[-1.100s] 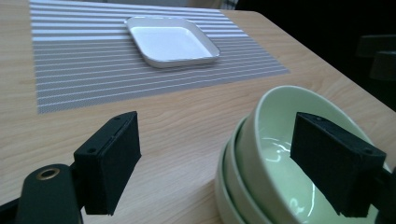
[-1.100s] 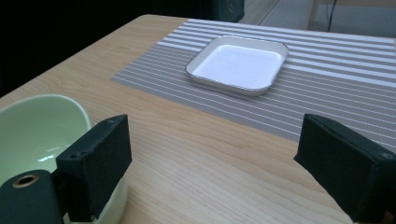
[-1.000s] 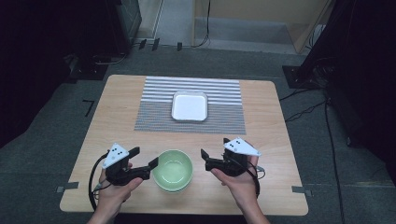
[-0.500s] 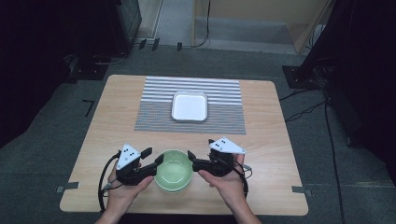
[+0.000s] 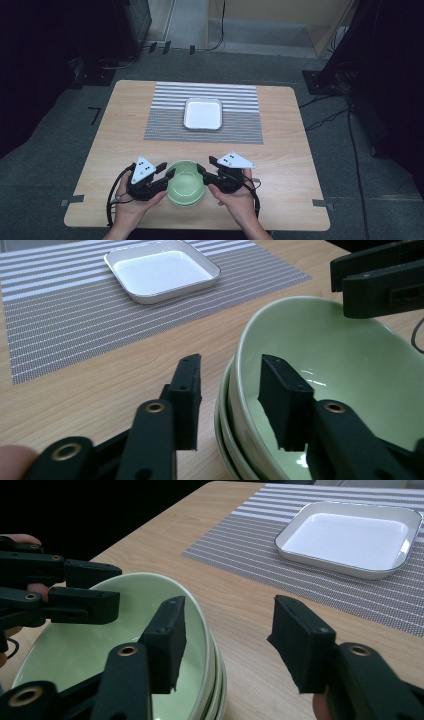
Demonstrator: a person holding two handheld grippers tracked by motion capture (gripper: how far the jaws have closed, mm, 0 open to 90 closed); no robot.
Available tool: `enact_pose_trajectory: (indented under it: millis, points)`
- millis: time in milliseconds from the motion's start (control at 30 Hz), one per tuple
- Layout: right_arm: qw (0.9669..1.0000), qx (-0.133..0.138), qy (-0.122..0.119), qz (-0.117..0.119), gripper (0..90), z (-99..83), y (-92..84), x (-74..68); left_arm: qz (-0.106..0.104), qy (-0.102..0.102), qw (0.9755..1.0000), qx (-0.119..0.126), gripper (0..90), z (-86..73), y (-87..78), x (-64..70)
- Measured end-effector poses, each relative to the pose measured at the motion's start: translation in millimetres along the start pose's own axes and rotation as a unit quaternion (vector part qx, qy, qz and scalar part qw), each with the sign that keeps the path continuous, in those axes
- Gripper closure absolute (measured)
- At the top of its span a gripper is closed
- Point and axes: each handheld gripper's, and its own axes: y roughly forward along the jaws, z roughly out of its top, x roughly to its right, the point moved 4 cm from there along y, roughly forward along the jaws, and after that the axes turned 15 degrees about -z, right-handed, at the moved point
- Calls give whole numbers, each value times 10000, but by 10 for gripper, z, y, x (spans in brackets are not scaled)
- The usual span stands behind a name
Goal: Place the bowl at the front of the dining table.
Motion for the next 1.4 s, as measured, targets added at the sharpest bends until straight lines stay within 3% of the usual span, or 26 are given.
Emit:
enact_pose_trajectory:
  millis: [167, 333, 433, 567, 767, 1000, 1400]
  points:
    - [9999, -124, -5, 39, 492, -25, 36, -26, -107, -7, 9999, -104, 687, -6, 51, 9]
    - [9995, -255, -128, 166, 516, -56, 54, -78, -69, 30, 10000, -40, 810, 16, 64, 9]
    - [9993, -246, -175, 205, 519, -59, 51, -100, 42, 176, 9998, -31, 835, 21, 77, 22]
    - [9992, -250, -212, 242, 513, -69, 56, -115, 121, 433, 9989, 131, 836, 24, 73, 50]
    - [9987, -337, -278, 261, 492, -102, 79, -136, 131, 562, 9980, 277, 835, 21, 67, 61]
    - [9986, -414, -274, 205, 506, -137, 99, -133, 216, 851, 9952, 423, 831, 43, 37, 107]
    - [9985, -433, -260, 222, 530, -163, 108, -145, 379, 1078, 9911, 681, 832, 93, -43, 142]
